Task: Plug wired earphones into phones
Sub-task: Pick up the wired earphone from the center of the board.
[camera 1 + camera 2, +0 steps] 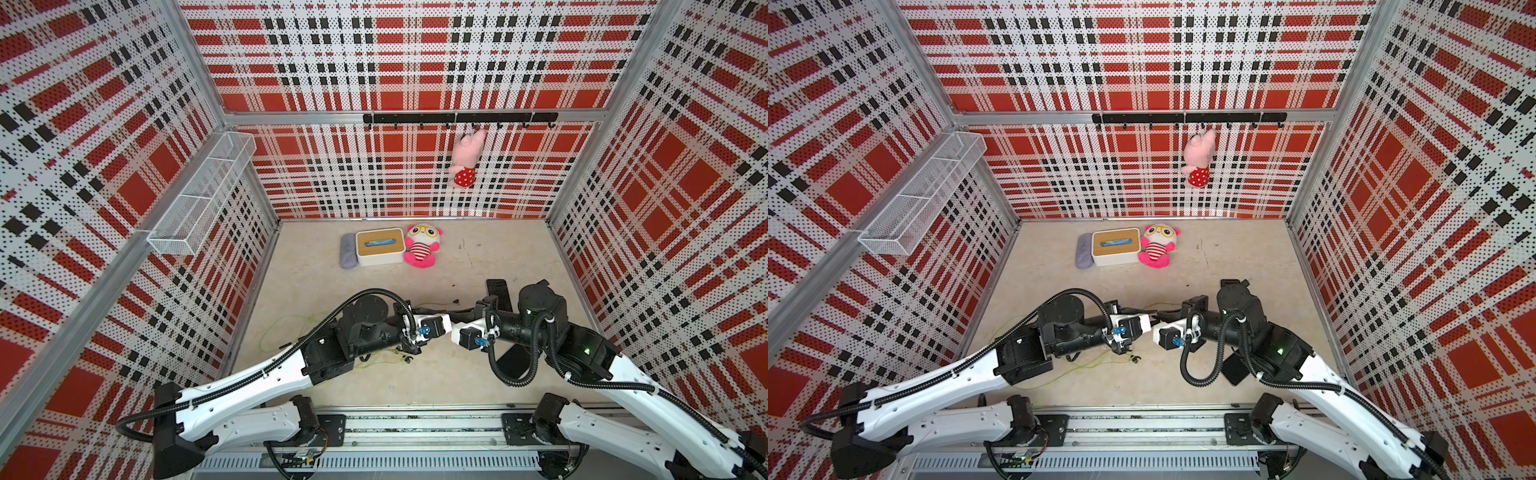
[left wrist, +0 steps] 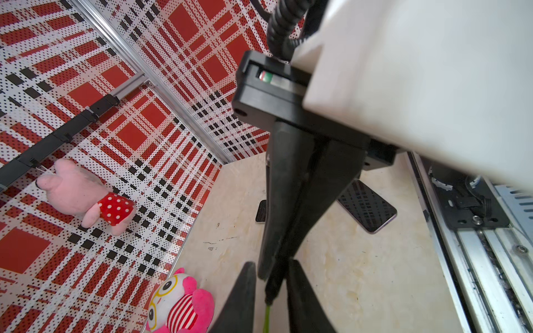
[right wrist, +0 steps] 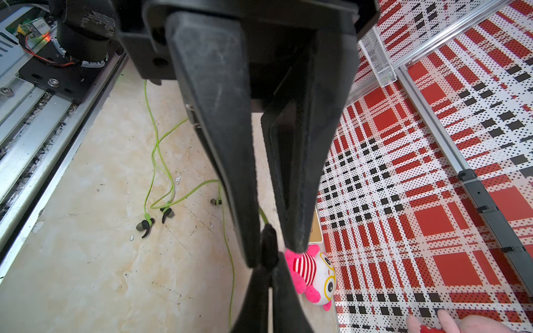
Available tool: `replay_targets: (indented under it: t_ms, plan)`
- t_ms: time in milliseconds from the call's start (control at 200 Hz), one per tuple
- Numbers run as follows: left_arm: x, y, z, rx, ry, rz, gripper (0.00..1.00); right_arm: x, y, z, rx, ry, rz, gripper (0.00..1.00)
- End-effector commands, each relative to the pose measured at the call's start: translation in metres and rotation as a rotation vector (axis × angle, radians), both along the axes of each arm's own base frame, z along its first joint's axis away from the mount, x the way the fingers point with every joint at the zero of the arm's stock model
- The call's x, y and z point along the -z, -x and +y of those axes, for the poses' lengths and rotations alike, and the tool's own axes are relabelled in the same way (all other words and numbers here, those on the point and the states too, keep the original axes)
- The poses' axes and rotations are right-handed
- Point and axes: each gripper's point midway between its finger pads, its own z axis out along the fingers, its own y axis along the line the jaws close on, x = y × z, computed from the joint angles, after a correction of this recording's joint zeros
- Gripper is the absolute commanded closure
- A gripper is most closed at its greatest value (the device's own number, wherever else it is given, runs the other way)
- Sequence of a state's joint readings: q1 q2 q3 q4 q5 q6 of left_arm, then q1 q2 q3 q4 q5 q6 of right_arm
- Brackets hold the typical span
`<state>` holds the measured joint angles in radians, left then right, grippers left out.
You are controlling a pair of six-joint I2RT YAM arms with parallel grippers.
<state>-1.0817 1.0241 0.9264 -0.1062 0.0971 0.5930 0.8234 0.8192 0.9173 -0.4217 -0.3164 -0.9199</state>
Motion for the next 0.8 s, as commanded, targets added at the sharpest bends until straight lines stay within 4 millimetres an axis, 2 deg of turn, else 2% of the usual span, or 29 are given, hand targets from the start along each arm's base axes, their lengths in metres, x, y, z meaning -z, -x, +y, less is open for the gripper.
replay_targets:
  t_ms: [0, 341, 356, 401, 456, 506, 541, 576, 666, 792]
  plan:
    - [-0.009, 0.001, -0.001, 0.009, 0.006, -0.016, 0.8, -0.004, 0.007, 0.002, -0.044, -0.015, -0.016, 1.0]
    - [-0.009, 0.003, -0.003, 0.021, 0.02, -0.007, 0.97, -0.001, 0.005, 0.003, -0.037, 0.001, -0.01, 1.0]
    - [-0.008, 0.003, -0.003, 0.023, 0.023, -0.004, 0.98, 0.0, 0.004, 0.002, -0.032, 0.003, -0.011, 0.94]
    - [-0.009, 0.004, -0.004, 0.021, 0.041, 0.011, 0.99, 0.0, 0.002, 0.0, -0.011, 0.004, -0.017, 0.63]
    - [-0.012, 0.003, -0.004, 0.011, 0.084, 0.049, 1.0, 0.001, 0.0, -0.005, 0.018, 0.009, -0.029, 0.41]
    - [-0.013, 0.002, -0.004, -0.004, 0.142, 0.102, 1.0, 0.002, -0.005, -0.013, 0.064, 0.013, -0.046, 0.16]
    - [-0.012, 0.001, -0.003, -0.018, 0.183, 0.141, 1.0, 0.004, -0.007, -0.019, 0.098, 0.025, -0.054, 0.05]
    - [-0.01, 0.0, -0.002, -0.034, 0.224, 0.176, 1.0, 0.008, -0.009, -0.025, 0.127, 0.051, -0.057, 0.0]
    - [-0.004, -0.007, 0.008, -0.072, 0.373, 0.299, 1.0, 0.024, -0.011, -0.044, 0.192, 0.153, -0.039, 0.0]
    - [0.005, -0.013, 0.025, -0.015, 0.602, 0.523, 1.0, 0.055, -0.011, -0.074, 0.29, 0.312, 0.017, 0.0]
